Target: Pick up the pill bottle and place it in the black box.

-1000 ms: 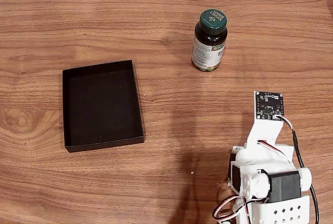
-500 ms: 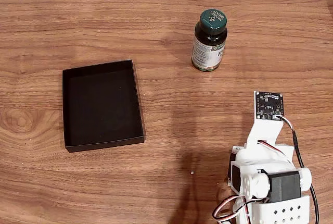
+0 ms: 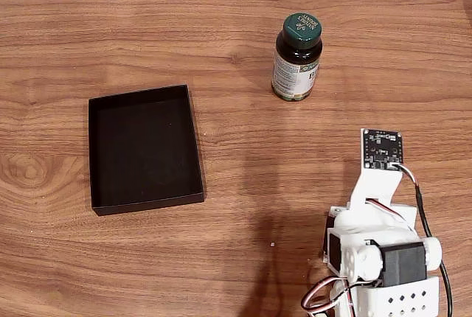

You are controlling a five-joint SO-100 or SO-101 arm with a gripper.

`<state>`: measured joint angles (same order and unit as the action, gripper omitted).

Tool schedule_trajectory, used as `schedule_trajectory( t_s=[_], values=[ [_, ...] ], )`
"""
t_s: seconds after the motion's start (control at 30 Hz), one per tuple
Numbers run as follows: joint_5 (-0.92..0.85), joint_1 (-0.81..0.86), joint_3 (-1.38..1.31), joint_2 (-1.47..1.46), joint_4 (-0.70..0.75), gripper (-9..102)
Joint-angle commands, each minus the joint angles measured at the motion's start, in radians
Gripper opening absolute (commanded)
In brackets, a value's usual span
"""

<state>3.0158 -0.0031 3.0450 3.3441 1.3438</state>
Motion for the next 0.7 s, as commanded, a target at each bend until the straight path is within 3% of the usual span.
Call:
schedule_trajectory(
  t_s=[0.0,0.67],
  values=[
    [-0.044,0.000,-0.015,-0.005,0.160,1],
    [-0.044,0.037,-0.015,-0.005,0.160,1]
  ],
)
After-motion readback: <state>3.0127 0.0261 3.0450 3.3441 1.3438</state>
